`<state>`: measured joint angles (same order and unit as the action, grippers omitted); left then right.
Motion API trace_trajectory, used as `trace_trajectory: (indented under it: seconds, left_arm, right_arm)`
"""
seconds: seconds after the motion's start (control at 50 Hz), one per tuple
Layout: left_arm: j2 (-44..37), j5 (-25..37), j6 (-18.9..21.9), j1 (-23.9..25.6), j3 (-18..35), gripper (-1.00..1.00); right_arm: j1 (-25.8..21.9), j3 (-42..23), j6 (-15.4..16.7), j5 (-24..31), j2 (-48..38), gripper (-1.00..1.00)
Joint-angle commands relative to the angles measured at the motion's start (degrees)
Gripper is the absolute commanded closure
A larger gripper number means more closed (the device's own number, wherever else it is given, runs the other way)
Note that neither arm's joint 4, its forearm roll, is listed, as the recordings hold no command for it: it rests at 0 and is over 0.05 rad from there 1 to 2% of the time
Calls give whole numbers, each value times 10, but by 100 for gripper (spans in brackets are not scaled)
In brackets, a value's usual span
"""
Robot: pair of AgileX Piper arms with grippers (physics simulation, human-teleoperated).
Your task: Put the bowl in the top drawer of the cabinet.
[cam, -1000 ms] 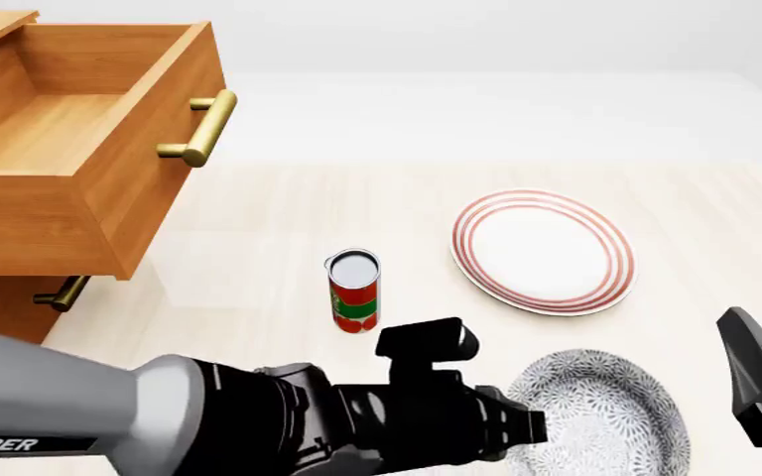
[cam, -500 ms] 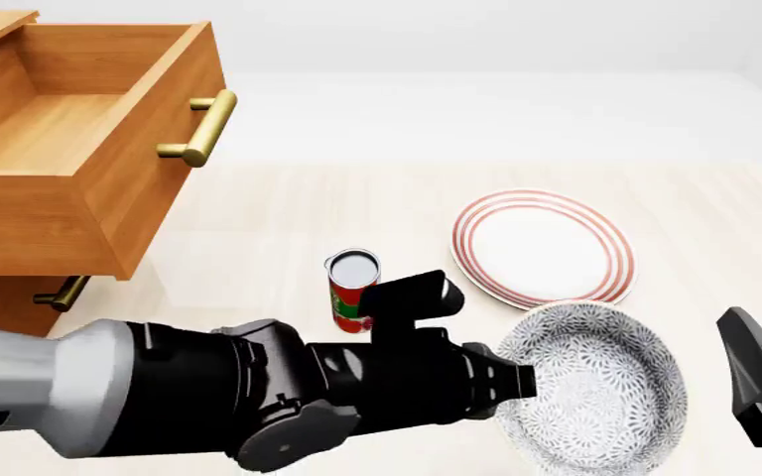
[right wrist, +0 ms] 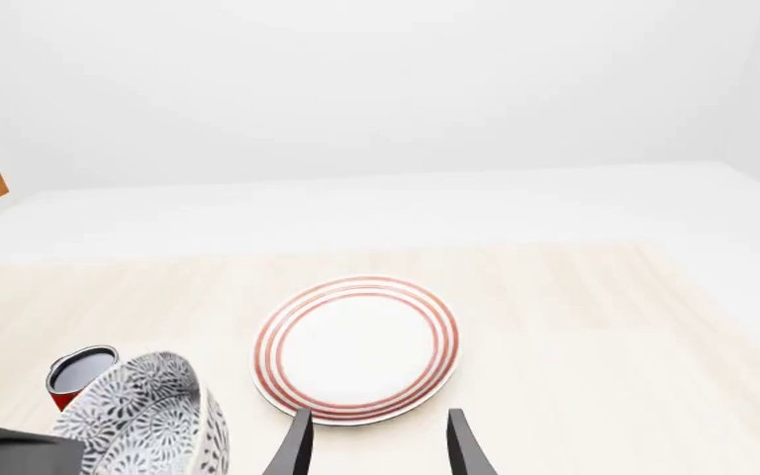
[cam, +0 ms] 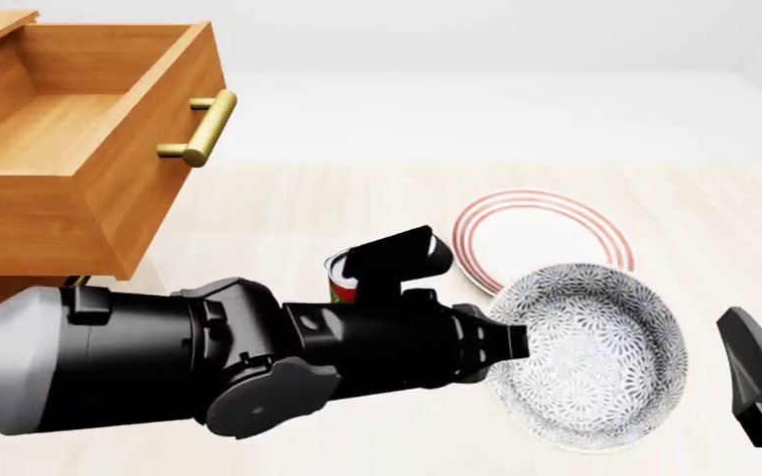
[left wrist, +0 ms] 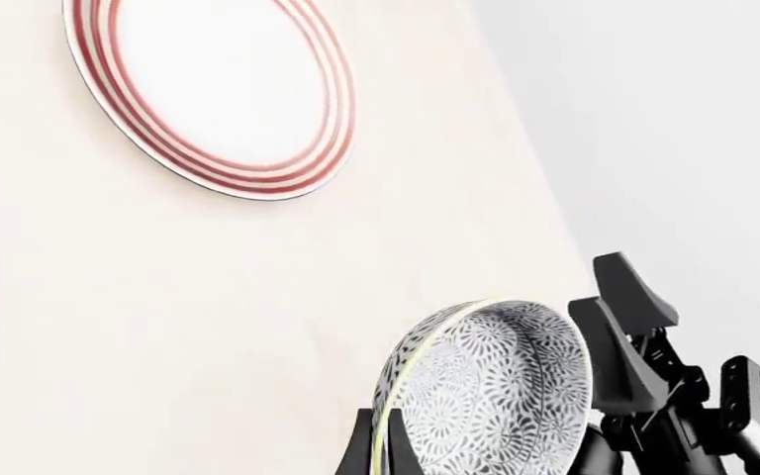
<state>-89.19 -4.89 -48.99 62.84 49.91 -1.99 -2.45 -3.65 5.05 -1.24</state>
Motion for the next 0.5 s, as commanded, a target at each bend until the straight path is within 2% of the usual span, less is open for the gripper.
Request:
trace_trajectory:
  seconds: [0.02,0.5]
  left_arm:
    - [25,21,10,-8,10,100]
    - [78,95,33,-35,51,100]
  right_arm:
    - [0,0,0,0,0,-100]
    - [0,0,0,0,0,-100]
